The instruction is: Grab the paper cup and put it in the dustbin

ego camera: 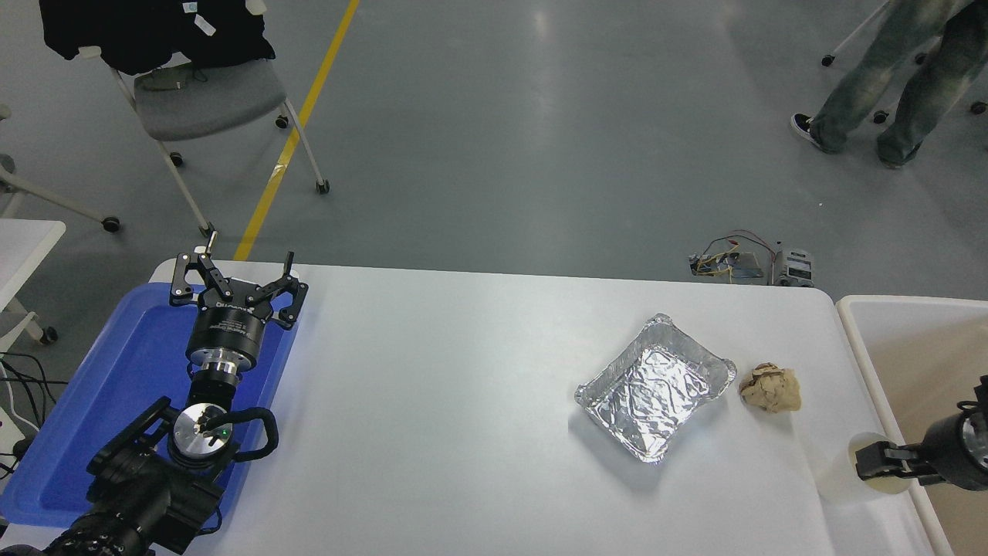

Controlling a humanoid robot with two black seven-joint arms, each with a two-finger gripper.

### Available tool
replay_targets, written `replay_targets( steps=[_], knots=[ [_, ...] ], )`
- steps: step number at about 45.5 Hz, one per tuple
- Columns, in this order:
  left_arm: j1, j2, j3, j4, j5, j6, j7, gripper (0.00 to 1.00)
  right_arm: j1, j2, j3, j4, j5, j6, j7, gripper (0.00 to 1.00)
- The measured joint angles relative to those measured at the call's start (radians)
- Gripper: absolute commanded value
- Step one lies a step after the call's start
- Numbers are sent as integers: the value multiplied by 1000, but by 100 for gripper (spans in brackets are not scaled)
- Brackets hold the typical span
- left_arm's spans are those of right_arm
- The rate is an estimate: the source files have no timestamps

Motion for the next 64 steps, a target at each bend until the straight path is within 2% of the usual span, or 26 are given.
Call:
replay_targets(
  steps=[36,51,64],
  knots=[
    [0,0,0,0,0,0,0,100,52,-29,-14,2,4,2,0,0],
    [0,0,1,0,0,0,0,100,244,-119,-30,53,0,107,-1,0],
    [0,0,1,0,0,0,1,100,514,-203,-96,95,-3,260,-1,0]
  ],
)
